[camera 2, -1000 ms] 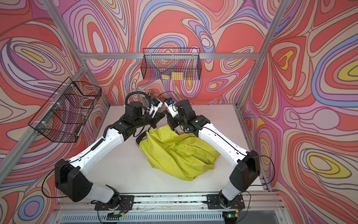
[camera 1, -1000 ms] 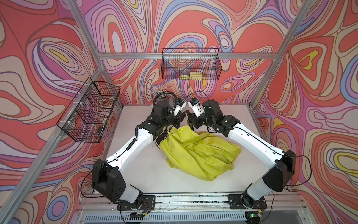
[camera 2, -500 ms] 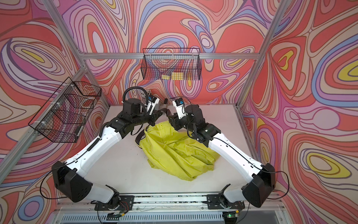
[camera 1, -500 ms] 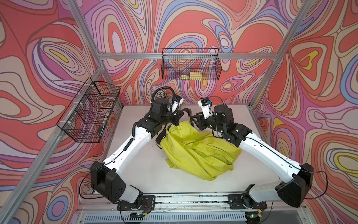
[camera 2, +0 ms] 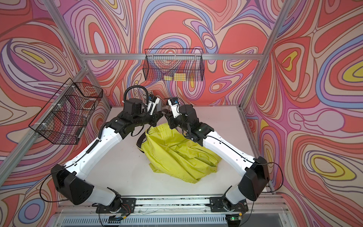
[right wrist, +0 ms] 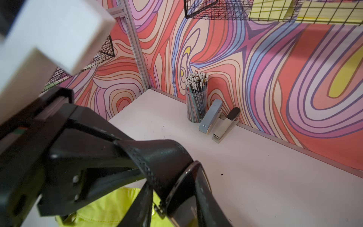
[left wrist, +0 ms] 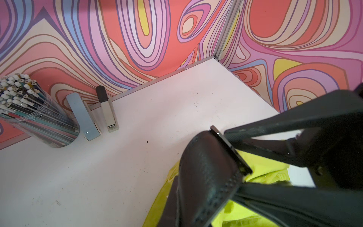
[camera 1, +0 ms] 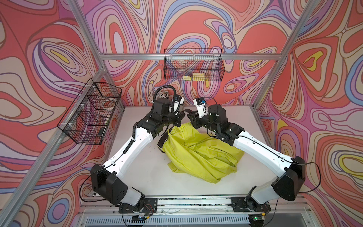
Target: Remove the belt from the trousers
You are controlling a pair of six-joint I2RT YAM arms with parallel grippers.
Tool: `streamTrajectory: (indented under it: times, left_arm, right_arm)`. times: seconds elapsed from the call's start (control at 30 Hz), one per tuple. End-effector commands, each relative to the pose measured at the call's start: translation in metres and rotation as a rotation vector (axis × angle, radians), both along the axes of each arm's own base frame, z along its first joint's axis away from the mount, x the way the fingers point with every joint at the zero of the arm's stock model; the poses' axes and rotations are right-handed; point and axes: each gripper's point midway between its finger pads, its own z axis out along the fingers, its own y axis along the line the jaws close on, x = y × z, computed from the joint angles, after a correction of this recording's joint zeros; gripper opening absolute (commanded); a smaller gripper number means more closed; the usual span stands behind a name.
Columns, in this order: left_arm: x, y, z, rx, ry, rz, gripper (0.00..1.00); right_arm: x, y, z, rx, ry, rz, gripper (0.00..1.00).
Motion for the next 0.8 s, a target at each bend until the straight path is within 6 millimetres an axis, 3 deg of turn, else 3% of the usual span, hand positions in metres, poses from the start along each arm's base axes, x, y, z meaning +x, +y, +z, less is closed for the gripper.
streamTrajectory:
  times: [0.0,0.13,0.37,0.5,0.77]
  left_arm:
    - [-0.002,-0.002,0.043,-0.082,-0.074,-0.007,0.00]
    - [-0.003,-0.003,0.043,-0.081,-0.076,-0.011,0.00]
    - [-0.002,-0.006,0.036,-0.073,-0.053,-0.022,0.00]
    - [-0.002,-0.006,0.036,-0.070,-0.050,-0.025,0.00]
    - [-0.004,-0.005,0.045,-0.059,-0.063,-0.036,0.00]
  right_arm:
    - [0.005,0.001,0.012,0.002,-0.033,-0.020,0.32]
    - [0.006,0.001,0.010,-0.001,-0.032,-0.023,0.22]
    - [0.006,0.004,0.012,-0.010,-0.034,-0.010,0.23]
    - [0.007,0.003,0.009,-0.030,-0.037,-0.010,0.00]
    - [0.003,0.000,-0.015,-0.068,0.006,-0.004,0.00]
